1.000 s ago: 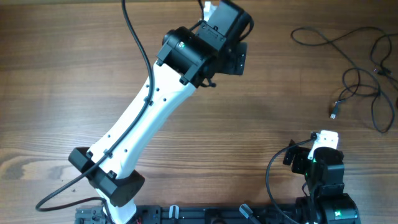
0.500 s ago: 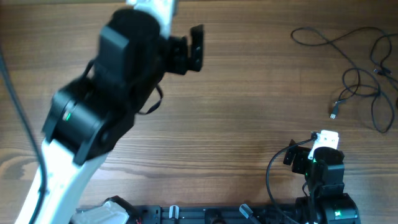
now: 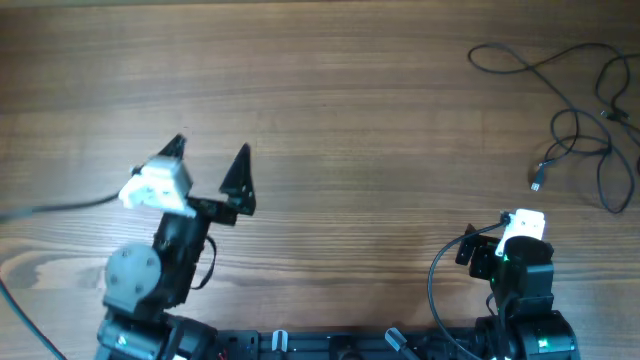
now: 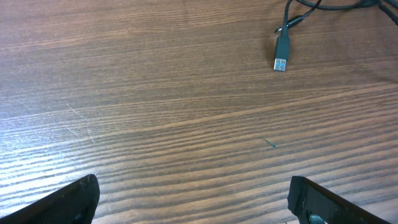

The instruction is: Untangle cables

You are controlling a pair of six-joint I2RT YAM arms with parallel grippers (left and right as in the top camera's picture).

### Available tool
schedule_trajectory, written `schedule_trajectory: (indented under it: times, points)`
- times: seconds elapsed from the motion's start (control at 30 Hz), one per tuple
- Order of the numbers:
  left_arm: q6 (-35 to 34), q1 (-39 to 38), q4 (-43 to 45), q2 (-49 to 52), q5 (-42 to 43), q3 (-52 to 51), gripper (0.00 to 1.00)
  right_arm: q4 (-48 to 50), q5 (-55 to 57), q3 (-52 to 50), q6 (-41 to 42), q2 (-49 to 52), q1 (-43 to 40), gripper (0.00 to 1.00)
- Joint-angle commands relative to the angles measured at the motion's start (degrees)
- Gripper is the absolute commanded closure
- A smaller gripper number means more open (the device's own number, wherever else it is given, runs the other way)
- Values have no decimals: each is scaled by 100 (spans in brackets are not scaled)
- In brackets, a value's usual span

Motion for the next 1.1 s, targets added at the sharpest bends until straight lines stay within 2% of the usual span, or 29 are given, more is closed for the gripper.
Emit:
schedule_trajectory:
  times: [0.0,0.23,0.5,0.7,0.83,0.9,1.07]
  points:
    - [70,426,461,-675,48,-872,0,13,94,-20,66,-63,26,1]
    - [70,916,1484,-1620,48,-2212,0,15,96,-20,63,-63,26,0]
    - [70,1318,1631,-2448,28,-3071,0,13,94,-20,66,-63,26,0]
    - [70,1580,789,-2623,-42,-3121,0,13,94,-20,61,-63,26,0]
    - [72,1580,-186,-2623,-81,-3121,0,15,94,-20,63,-63,26,0]
    - [313,1576,-160,-2623,-68,-3121,0,15,94,-20,66,-63,26,1]
    - [356,1576,-160,-2623,-52,-3121,0,13,94,-20,66,-63,26,0]
